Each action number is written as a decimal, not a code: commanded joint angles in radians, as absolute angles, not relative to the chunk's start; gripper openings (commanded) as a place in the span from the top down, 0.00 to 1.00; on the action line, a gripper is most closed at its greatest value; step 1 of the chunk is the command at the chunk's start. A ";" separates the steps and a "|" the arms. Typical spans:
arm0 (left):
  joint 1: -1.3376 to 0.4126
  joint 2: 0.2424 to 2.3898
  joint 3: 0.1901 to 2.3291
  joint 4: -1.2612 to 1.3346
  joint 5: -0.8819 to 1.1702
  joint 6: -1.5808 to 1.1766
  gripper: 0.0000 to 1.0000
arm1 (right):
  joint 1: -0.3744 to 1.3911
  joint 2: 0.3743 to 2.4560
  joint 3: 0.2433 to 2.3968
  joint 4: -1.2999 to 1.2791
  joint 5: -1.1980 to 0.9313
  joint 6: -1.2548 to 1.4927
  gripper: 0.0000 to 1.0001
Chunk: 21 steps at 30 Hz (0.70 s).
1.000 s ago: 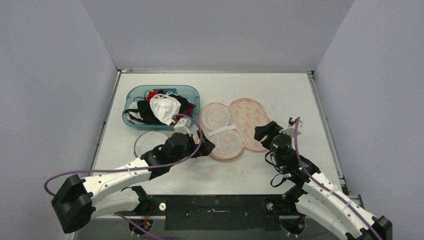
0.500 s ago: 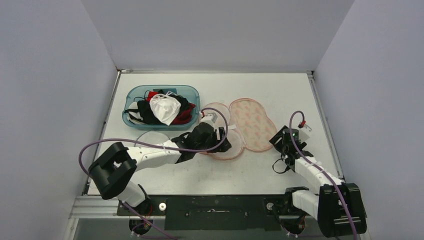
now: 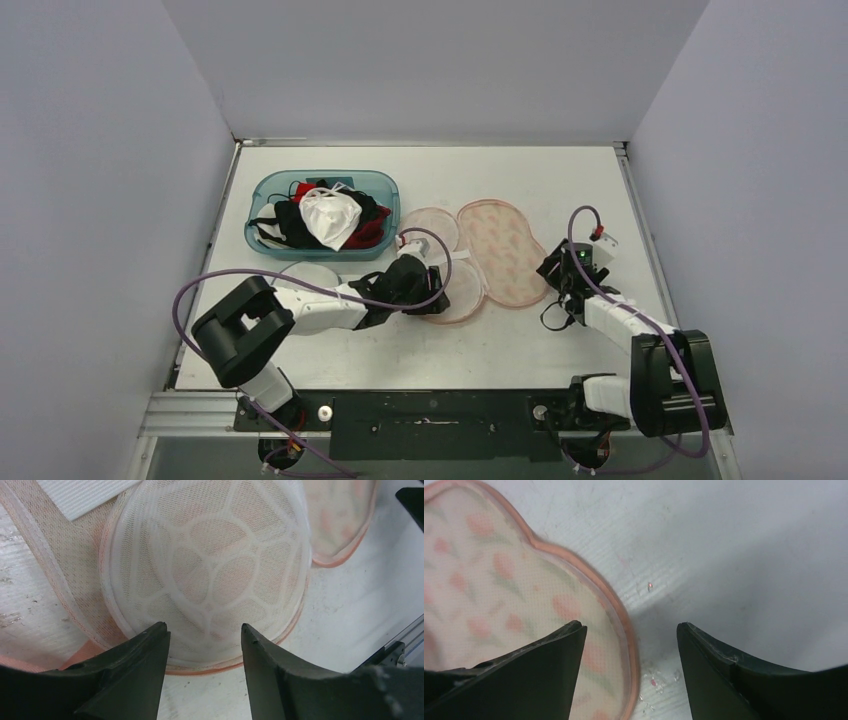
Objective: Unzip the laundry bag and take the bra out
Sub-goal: Close the laundry bag at the center of the board.
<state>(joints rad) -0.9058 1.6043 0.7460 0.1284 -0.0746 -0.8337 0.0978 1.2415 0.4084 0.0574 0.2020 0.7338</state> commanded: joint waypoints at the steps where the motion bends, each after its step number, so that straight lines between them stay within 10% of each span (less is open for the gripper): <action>1: -0.901 1.624 0.727 0.176 -0.098 -0.832 0.48 | 0.104 1.279 0.514 0.119 0.279 0.662 0.31; 21: -0.908 1.484 0.722 0.022 -0.098 -0.768 0.39 | 0.237 1.575 0.722 0.120 0.228 0.430 0.46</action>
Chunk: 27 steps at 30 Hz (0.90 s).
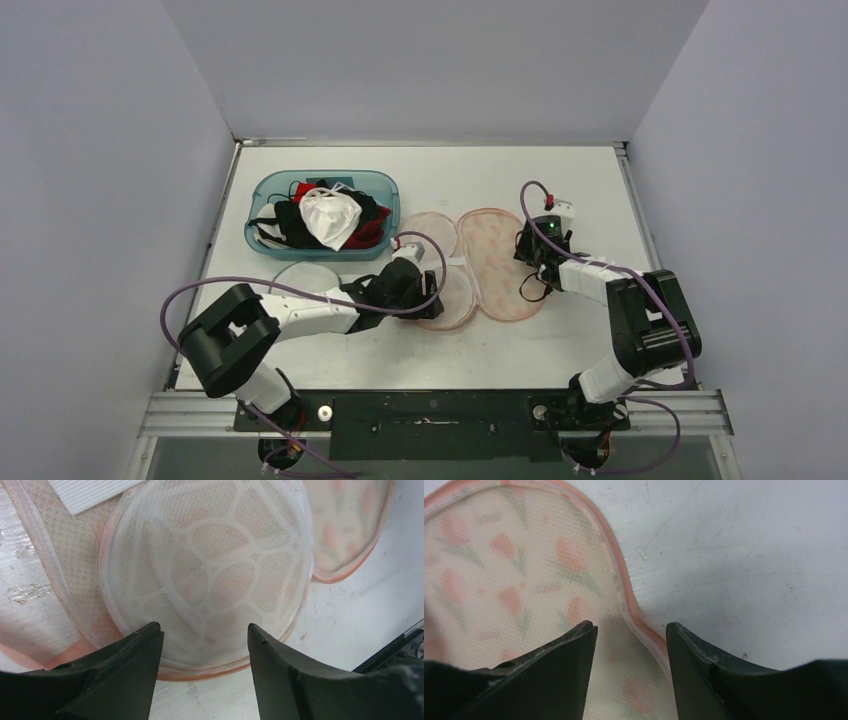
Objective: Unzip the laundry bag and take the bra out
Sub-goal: Close the laundry bag at the center of the board.
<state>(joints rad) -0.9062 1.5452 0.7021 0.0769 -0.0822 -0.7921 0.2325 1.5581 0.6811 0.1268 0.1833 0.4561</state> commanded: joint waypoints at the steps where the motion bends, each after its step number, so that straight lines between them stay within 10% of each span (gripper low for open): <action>1: -0.907 1.478 0.722 0.019 -0.098 -0.770 0.38 | 0.240 1.581 0.725 0.114 0.233 0.427 0.47; 17: -0.916 1.350 0.745 -0.054 -0.076 -0.798 0.28 | 0.271 1.554 0.710 0.033 0.302 0.454 0.93; 27: -0.912 1.259 0.754 -0.091 -0.116 -0.802 0.25 | 0.365 1.302 0.753 -0.171 0.363 0.462 0.95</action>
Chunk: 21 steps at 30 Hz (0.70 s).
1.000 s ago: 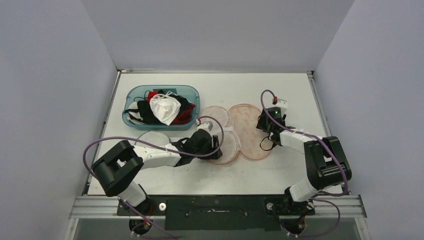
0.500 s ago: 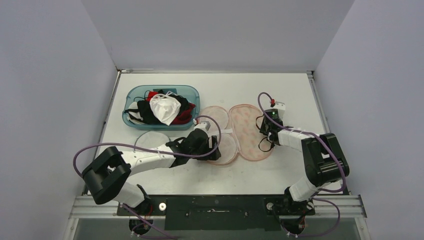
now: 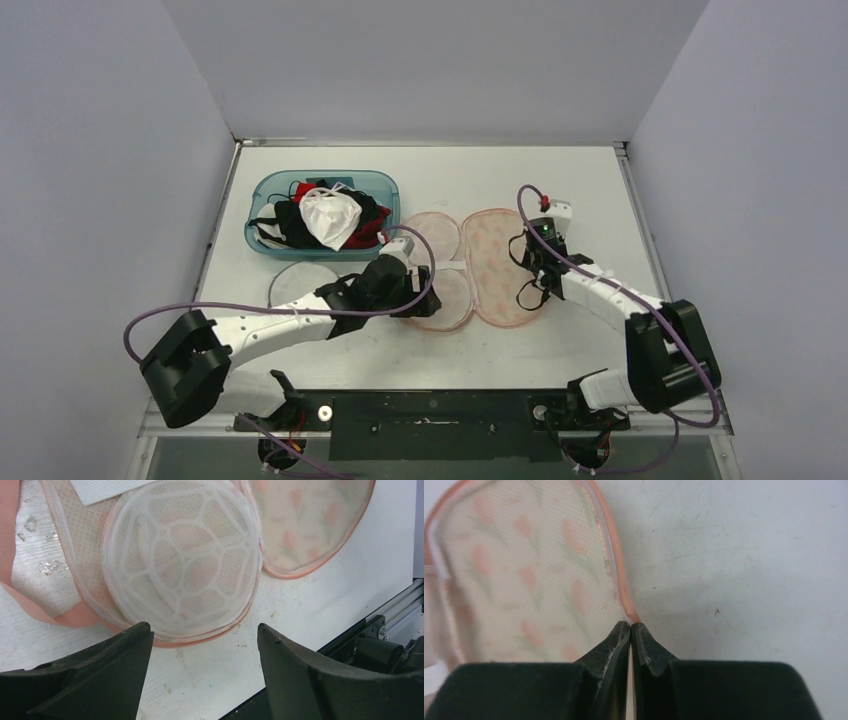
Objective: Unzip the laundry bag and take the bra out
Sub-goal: Close the laundry bag at the center of the board.
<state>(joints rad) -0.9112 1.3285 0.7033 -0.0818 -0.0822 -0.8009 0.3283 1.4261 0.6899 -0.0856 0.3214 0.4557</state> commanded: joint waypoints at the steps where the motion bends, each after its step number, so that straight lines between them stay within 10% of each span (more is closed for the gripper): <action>1: -0.908 1.249 0.757 -0.092 -0.121 -0.805 0.24 | 0.375 1.282 0.766 -0.193 0.349 0.458 0.95; 21: -0.844 1.151 0.661 0.074 -0.124 -0.878 0.02 | 0.464 1.163 0.875 -0.299 -0.061 0.647 0.95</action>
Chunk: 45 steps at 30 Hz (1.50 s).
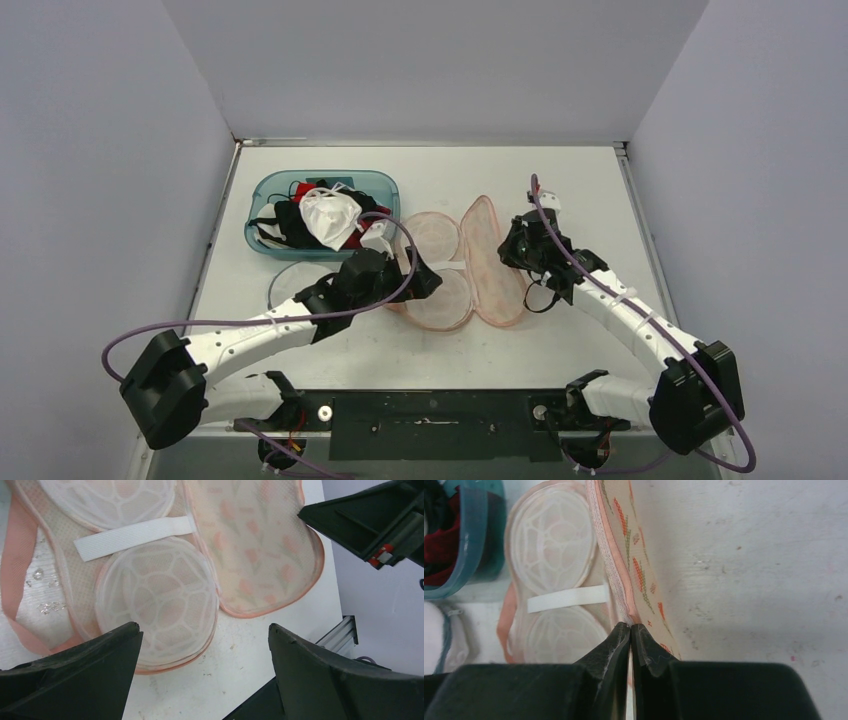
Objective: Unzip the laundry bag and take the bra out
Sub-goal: Close the laundry bag at the center of the board.
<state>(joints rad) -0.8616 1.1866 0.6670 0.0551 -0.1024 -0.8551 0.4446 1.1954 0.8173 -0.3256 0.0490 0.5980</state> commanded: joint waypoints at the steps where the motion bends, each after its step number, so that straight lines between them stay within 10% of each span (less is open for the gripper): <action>1: -0.841 1.137 0.658 0.063 -0.130 -0.880 0.02 | 0.467 1.163 0.880 -0.291 -0.080 0.655 0.95; 45: -0.650 0.737 0.515 -0.227 -0.133 -0.858 0.01 | 0.807 1.716 0.967 0.263 -0.015 1.144 0.95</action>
<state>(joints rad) -0.6586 0.7532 0.5209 -0.2371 -0.1268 -0.8711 0.7879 1.6783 0.9302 0.1677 -0.0483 1.1141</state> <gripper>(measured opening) 0.990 0.062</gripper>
